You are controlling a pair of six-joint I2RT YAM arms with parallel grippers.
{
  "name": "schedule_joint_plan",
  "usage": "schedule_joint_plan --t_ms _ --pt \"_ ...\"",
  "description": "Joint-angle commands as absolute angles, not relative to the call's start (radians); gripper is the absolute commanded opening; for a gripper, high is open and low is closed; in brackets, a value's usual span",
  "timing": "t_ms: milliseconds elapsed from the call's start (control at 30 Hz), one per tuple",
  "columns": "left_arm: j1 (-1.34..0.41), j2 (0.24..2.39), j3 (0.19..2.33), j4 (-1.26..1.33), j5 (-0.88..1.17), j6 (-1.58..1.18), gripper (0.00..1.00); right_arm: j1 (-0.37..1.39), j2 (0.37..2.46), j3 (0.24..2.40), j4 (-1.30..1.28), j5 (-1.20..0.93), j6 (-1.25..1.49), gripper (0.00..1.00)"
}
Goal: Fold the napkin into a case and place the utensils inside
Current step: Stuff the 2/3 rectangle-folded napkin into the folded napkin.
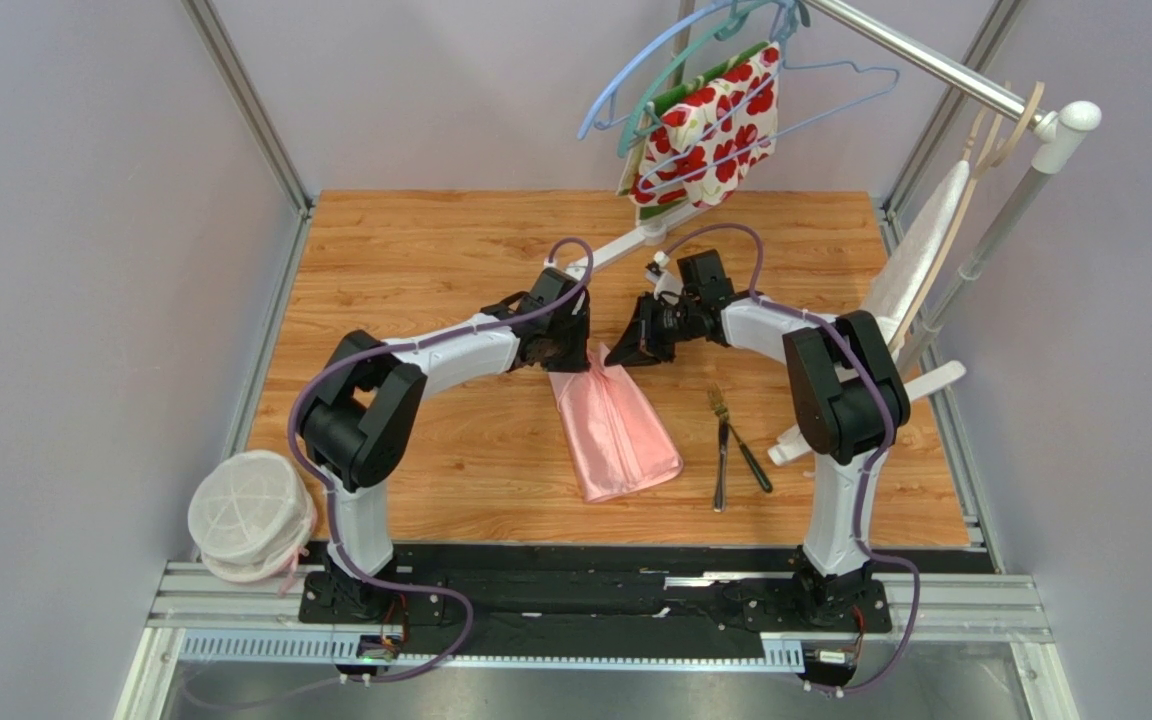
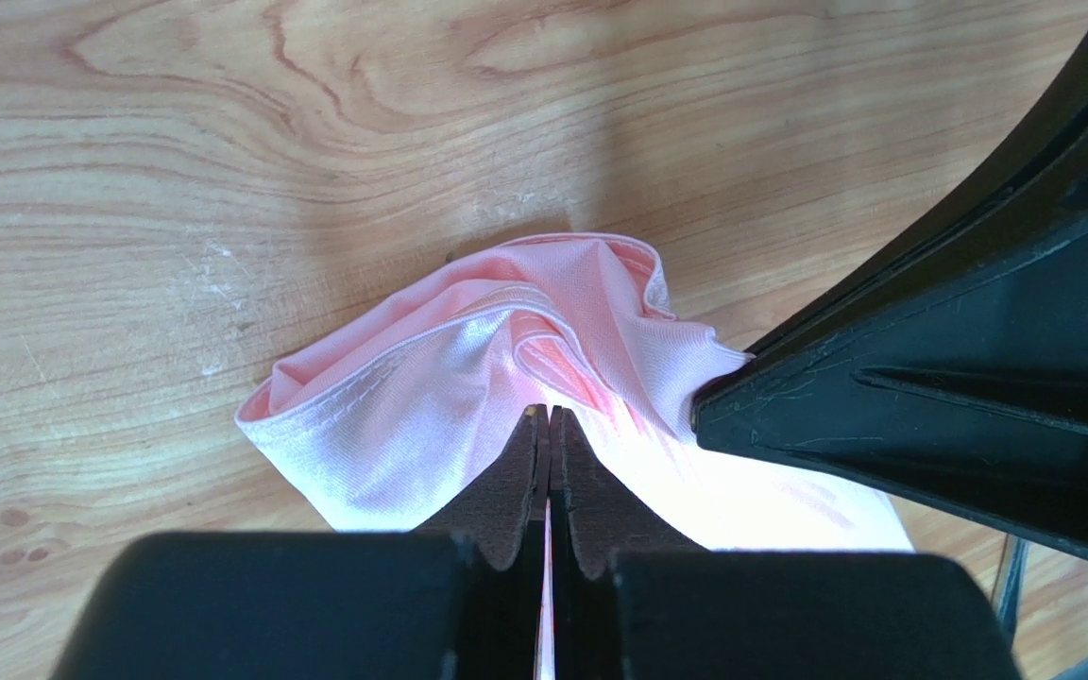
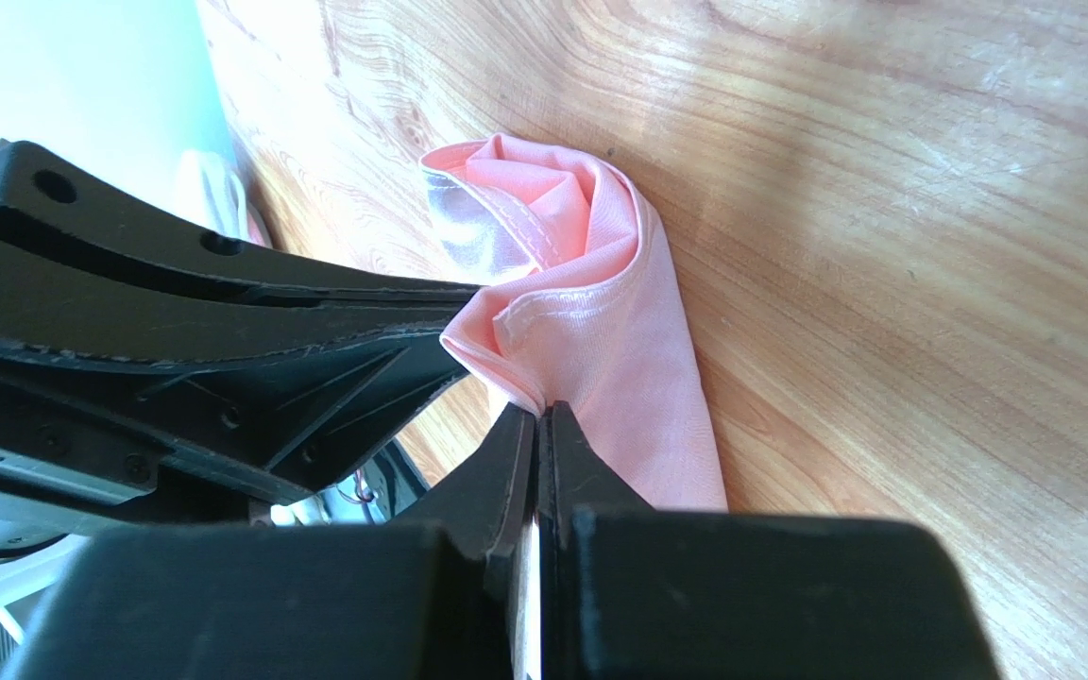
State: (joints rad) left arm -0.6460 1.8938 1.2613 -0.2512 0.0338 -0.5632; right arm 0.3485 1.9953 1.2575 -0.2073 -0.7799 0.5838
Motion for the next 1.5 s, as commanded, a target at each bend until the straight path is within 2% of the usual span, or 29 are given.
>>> schedule_joint_plan --t_ms 0,433,700,900,1100,1333,1467 --pt "-0.634 1.878 1.292 -0.235 0.054 -0.597 0.01 0.347 1.951 1.275 -0.170 -0.802 0.598 0.00" --pt "-0.615 2.015 1.377 -0.170 0.095 -0.641 0.00 0.347 1.951 1.259 -0.133 -0.816 0.614 0.00" --pt "-0.580 2.075 1.303 0.024 0.143 -0.745 0.00 0.348 1.976 1.220 -0.023 -0.845 0.664 0.00" --pt "-0.580 2.026 1.204 0.160 0.123 -0.769 0.00 0.351 2.008 1.193 0.054 -0.845 0.722 0.00" --pt "-0.580 1.950 1.207 0.051 0.147 -0.735 0.01 0.348 2.002 1.183 0.075 -0.821 0.753 0.00" --pt "-0.581 1.875 1.229 -0.086 0.186 -0.707 0.08 0.330 1.983 1.173 0.057 -0.810 0.742 0.00" --pt "-0.581 1.852 1.246 -0.133 0.189 -0.713 0.05 0.327 1.983 1.181 0.046 -0.819 0.736 0.00"
